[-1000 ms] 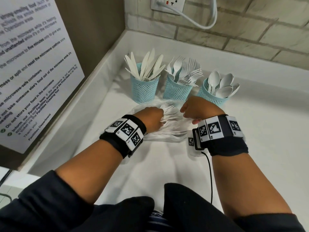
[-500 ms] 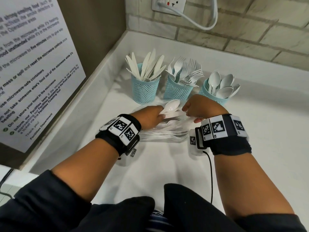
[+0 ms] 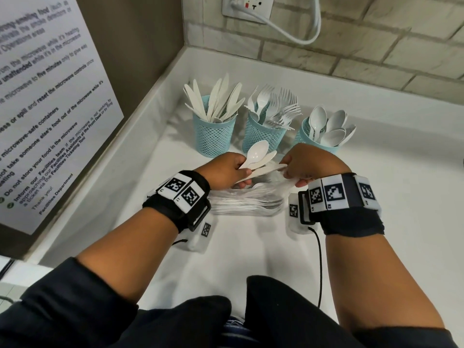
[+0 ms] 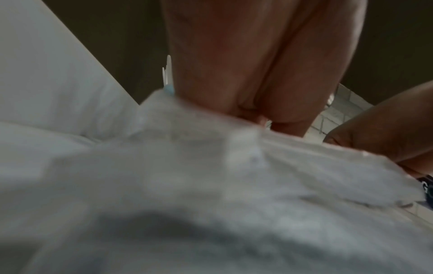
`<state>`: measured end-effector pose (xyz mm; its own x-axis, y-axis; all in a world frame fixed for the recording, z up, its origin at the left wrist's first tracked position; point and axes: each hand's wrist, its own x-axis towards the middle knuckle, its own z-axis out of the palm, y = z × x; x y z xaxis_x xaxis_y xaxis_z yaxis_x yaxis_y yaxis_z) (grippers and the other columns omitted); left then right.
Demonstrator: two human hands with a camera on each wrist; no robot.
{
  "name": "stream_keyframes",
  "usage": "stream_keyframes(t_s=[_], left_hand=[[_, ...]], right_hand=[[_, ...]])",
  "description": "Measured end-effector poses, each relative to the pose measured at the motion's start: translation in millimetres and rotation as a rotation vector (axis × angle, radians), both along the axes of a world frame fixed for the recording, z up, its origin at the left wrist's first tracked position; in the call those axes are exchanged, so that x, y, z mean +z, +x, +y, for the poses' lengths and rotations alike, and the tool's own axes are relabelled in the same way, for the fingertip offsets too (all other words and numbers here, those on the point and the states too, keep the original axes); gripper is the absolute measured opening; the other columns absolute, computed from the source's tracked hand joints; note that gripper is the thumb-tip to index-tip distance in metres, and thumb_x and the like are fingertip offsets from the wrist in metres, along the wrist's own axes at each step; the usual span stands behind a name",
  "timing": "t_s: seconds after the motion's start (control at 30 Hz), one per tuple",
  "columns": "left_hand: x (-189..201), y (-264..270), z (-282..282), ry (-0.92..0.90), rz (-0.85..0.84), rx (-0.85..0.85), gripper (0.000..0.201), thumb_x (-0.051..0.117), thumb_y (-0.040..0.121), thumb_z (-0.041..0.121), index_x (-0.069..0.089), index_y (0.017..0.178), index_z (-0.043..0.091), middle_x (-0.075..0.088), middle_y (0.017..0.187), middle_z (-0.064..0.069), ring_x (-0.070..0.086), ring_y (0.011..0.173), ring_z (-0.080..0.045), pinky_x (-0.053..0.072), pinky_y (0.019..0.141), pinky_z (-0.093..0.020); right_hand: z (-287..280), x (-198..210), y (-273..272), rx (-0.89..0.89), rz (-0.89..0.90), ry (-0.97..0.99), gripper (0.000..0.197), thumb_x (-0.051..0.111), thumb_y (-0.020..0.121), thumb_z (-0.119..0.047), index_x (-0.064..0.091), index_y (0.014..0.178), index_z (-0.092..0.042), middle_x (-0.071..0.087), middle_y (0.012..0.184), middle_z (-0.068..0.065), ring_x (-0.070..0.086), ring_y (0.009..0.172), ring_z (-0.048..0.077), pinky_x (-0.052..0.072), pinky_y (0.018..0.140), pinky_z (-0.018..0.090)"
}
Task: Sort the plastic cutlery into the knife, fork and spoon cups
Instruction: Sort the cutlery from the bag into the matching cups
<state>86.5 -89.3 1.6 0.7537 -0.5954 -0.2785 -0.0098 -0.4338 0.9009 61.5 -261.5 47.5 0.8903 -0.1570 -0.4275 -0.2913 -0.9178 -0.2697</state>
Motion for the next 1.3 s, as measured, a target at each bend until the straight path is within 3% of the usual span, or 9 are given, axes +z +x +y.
stream_keyframes(t_s=[0.17,0.3,0.4,0.53,0.6,0.73,0.97,1.13,1.3], left_hand=[[2,1,-3,-0.021,-0.025,-0.013,0.018,0.055,0.091,0.006,0.063,0.107,0.002,0.068,0.079,0.0,0.065,0.075,-0.019,0.052,0.079,-0.033],[1,2,-8,0.006,-0.083,0.014,0.023,0.063,0.087,0.01,0.064,0.109,0.002,0.068,0.098,-0.003,0.063,0.087,-0.015,0.047,0.077,-0.017],[-1,4,-9,0.002,-0.096,0.044,0.026,0.068,0.083,0.011,0.065,0.107,0.001,0.067,0.098,-0.004,0.06,0.089,-0.012,0.044,0.078,-0.018],[0,4,-9,-0.046,-0.049,0.058,0.023,0.065,0.085,0.008,0.065,0.108,0.004,0.068,0.106,-0.006,0.061,0.094,-0.013,0.045,0.093,-0.026],[1,3,-10,-0.066,-0.048,0.053,0.022,0.062,0.086,0.006,0.064,0.109,0.003,0.066,0.102,-0.003,0.061,0.087,-0.009,0.045,0.087,-0.022],[1,2,-13,-0.074,-0.05,0.08,0.019,0.063,0.086,0.006,0.065,0.105,0.004,0.068,0.096,-0.006,0.062,0.085,-0.014,0.046,0.088,-0.03],[0,-2,-16,-0.177,-0.013,0.142,0.014,0.066,0.084,0.008,0.065,0.082,0.022,0.067,0.081,0.008,0.061,0.072,-0.001,0.046,0.079,-0.016],[0,-2,-14,-0.267,0.051,0.169,0.014,0.062,0.085,0.002,0.065,0.085,0.015,0.067,0.083,0.004,0.062,0.066,0.005,0.048,0.075,-0.011],[1,-1,-13,-0.304,0.091,0.191,0.021,0.058,0.088,-0.001,0.064,0.108,0.004,0.067,0.09,0.006,0.064,0.071,0.003,0.05,0.08,-0.014]], right_hand=[[-6,2,-6,-0.027,0.024,0.004,0.03,0.06,0.085,-0.001,0.065,0.114,-0.005,0.058,0.089,0.005,0.052,0.066,0.014,0.046,0.067,0.024],[-10,3,-10,-0.031,0.04,-0.012,0.032,0.063,0.084,-0.007,0.063,0.116,-0.001,0.058,0.09,0.008,0.055,0.084,0.023,0.049,0.074,0.03],[-14,6,-13,-0.072,0.037,0.046,0.035,0.069,0.081,-0.011,0.062,0.114,-0.004,0.058,0.082,0.003,0.057,0.077,0.02,0.052,0.078,0.035],[-14,16,-18,-0.046,-0.019,0.087,0.016,0.073,0.079,-0.019,0.06,0.073,-0.014,0.051,0.067,-0.002,0.047,0.061,0.013,0.039,0.056,0.022],[-15,19,-19,-0.046,-0.052,0.115,0.022,0.075,0.077,-0.025,0.057,0.068,-0.016,0.049,0.063,-0.003,0.044,0.057,0.011,0.032,0.051,0.02],[-16,18,-18,-0.124,-0.05,0.3,0.031,0.074,0.077,-0.03,0.065,0.092,-0.005,0.059,0.068,0.004,0.055,0.069,0.018,0.045,0.06,0.021],[-17,14,-19,-0.303,-0.175,0.667,0.012,0.071,0.079,-0.005,0.062,0.086,-0.001,0.063,0.067,0.007,0.06,0.045,0.001,0.05,0.048,0.011],[-18,10,-19,-0.376,-0.242,0.822,0.01,0.068,0.08,-0.001,0.061,0.082,-0.008,0.063,0.072,0.007,0.062,0.049,0.003,0.053,0.054,0.012],[-17,8,-17,-0.433,-0.303,0.915,0.013,0.065,0.082,0.003,0.06,0.079,-0.009,0.06,0.07,0.004,0.059,0.047,0.003,0.05,0.05,0.012]])
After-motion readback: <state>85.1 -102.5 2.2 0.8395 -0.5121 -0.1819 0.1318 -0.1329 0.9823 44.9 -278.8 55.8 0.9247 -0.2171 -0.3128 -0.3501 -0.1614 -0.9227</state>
